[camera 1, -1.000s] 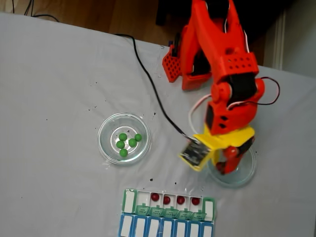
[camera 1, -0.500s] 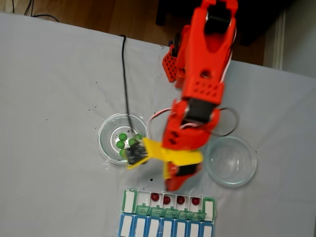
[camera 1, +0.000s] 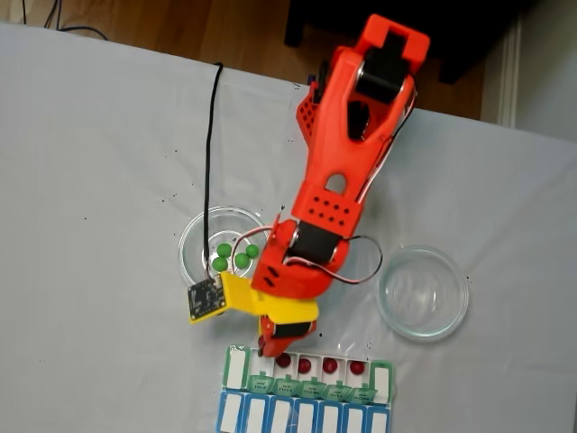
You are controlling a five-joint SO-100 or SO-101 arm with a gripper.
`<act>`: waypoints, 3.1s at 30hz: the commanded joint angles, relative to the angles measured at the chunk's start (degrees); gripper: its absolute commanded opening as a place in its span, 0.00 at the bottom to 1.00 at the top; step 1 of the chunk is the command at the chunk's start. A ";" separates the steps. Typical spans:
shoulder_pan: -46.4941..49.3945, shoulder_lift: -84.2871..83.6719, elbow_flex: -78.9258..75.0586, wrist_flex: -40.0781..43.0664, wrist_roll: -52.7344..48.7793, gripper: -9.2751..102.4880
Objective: Sort medicines into box.
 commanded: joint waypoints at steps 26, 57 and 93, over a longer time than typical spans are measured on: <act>-2.90 -17.93 -32.70 9.76 7.38 0.10; -2.72 -22.06 -40.34 15.12 8.61 0.26; 0.53 6.15 -28.21 46.41 -0.79 0.12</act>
